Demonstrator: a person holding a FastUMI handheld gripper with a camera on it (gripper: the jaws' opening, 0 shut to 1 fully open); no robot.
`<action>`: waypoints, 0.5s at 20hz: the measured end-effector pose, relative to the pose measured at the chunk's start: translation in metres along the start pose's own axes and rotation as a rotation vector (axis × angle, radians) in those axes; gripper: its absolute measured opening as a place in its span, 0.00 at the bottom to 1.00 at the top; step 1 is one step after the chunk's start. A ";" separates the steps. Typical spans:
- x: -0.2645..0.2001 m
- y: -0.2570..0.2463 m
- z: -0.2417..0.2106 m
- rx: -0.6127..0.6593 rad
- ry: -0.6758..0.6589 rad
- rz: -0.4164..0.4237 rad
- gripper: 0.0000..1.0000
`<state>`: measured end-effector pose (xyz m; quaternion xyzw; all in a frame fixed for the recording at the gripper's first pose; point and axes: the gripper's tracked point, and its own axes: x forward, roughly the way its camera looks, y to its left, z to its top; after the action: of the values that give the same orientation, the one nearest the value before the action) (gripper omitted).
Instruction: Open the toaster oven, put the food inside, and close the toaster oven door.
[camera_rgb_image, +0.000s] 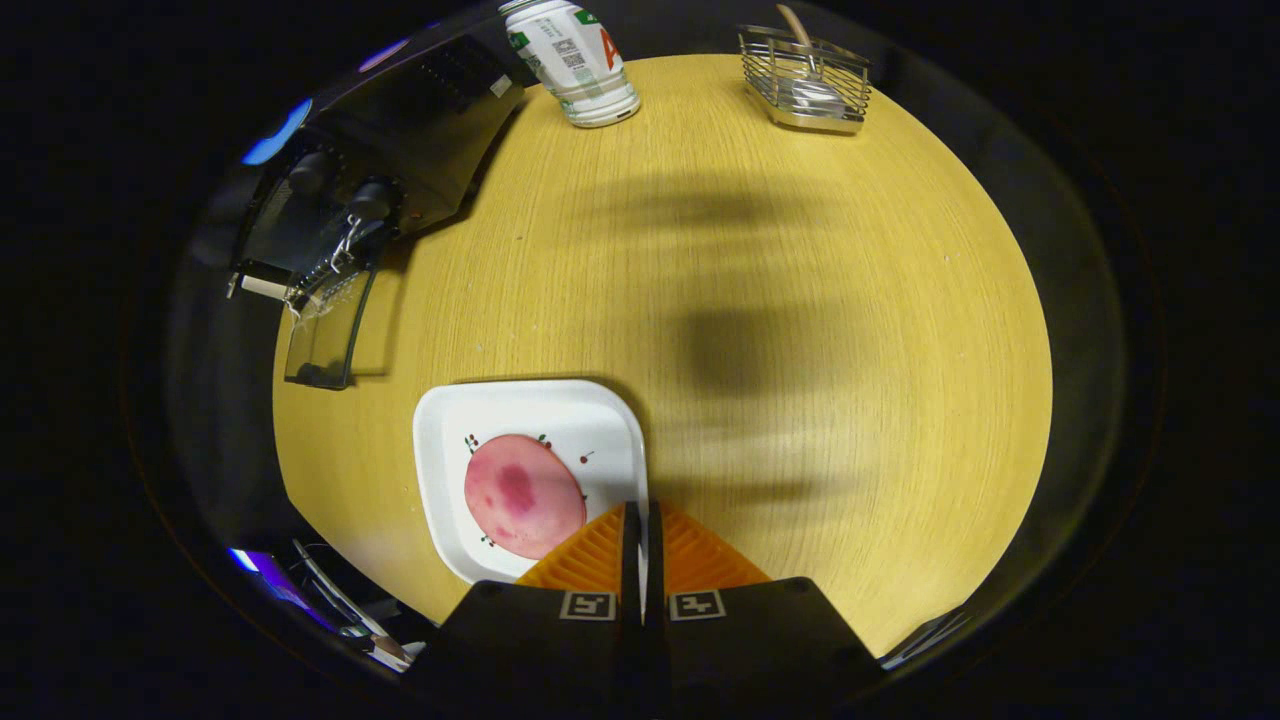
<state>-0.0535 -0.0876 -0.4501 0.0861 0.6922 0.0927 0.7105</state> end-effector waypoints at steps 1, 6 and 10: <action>-0.002 0.001 -0.002 0.021 -0.004 0.029 0.05; -0.026 0.018 -0.004 0.188 -0.056 0.186 0.05; -0.040 0.030 -0.013 0.283 -0.095 0.243 0.05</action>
<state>-0.0675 -0.0691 -0.4039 0.2722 0.6486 0.0754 0.7068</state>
